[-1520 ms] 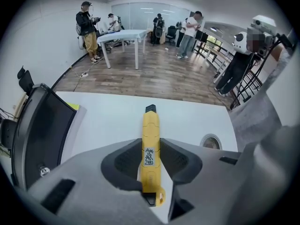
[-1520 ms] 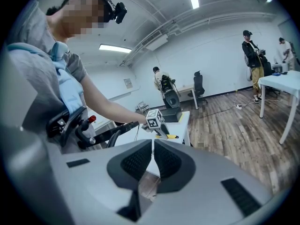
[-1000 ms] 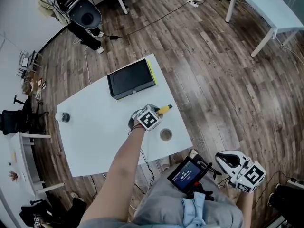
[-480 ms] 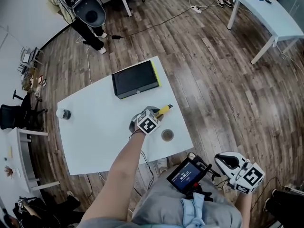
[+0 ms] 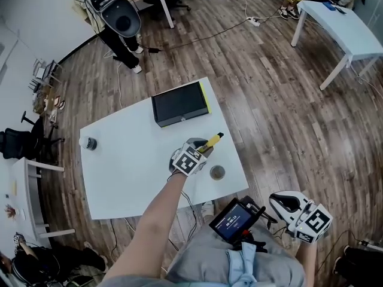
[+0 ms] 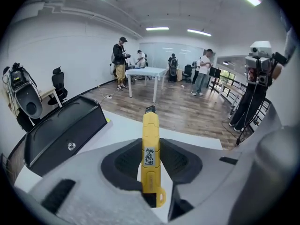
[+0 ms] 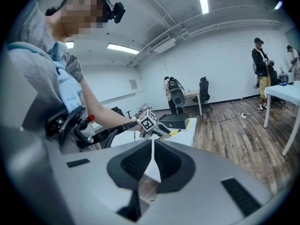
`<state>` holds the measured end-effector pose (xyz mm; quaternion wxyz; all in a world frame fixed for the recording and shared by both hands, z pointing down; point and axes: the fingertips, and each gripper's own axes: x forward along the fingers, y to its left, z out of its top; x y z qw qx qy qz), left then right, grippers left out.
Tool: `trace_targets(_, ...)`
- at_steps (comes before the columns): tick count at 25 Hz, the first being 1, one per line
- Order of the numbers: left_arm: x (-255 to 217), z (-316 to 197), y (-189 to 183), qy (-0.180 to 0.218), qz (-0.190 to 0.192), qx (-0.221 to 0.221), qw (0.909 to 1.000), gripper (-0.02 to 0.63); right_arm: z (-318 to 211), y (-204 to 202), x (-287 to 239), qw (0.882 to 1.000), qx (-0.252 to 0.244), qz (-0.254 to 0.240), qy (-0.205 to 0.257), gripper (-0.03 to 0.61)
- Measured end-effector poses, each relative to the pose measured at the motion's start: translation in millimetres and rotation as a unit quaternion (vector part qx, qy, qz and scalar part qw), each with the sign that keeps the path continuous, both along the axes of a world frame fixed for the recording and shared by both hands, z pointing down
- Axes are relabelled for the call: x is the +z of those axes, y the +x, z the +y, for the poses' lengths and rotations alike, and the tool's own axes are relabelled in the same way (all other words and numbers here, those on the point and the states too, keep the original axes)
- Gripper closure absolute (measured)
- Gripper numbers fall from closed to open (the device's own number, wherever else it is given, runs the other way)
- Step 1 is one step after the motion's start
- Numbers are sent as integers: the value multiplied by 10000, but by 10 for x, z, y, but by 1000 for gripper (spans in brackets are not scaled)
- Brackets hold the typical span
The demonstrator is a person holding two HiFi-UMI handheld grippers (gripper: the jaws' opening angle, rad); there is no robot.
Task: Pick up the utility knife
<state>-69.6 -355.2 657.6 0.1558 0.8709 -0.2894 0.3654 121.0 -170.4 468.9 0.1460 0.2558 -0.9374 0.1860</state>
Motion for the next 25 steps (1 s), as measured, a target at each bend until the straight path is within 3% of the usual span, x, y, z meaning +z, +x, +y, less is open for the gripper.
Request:
trace_targets(11,-567,192,86,524,557,-174,9969,489,-17,-111,-92,9997,-54,-112,210,548)
trace_targets(25,-1434,578,188,1146,1185,-138,9862,489,28,-177,-185,9991,-56,-149,388,548)
